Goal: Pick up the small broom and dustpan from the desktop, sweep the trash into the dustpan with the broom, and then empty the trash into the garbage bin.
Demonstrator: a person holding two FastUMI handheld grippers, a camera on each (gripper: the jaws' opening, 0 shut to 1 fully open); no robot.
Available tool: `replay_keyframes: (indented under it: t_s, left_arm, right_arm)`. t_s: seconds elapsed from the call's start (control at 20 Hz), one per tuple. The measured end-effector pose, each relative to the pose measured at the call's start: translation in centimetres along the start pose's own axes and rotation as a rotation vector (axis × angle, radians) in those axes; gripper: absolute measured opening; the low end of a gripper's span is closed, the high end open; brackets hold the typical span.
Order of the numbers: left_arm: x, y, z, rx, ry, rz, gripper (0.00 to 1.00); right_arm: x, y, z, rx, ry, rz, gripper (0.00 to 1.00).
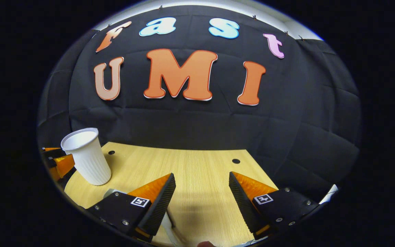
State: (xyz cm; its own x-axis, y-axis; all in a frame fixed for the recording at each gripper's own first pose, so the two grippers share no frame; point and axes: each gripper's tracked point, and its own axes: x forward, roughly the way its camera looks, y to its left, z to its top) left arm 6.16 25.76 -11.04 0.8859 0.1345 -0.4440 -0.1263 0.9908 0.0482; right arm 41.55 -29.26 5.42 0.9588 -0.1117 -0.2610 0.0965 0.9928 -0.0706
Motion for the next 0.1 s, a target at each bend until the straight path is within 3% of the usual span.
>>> replay_keyframes:
  t_s: [0.1]
  left_arm:
    - [-1.03,0.06,2.14,-0.02,-0.072,0.011,0.83]
  right_arm:
    - [-0.73,0.19,1.95,-0.003,-0.045,0.001,0.94]
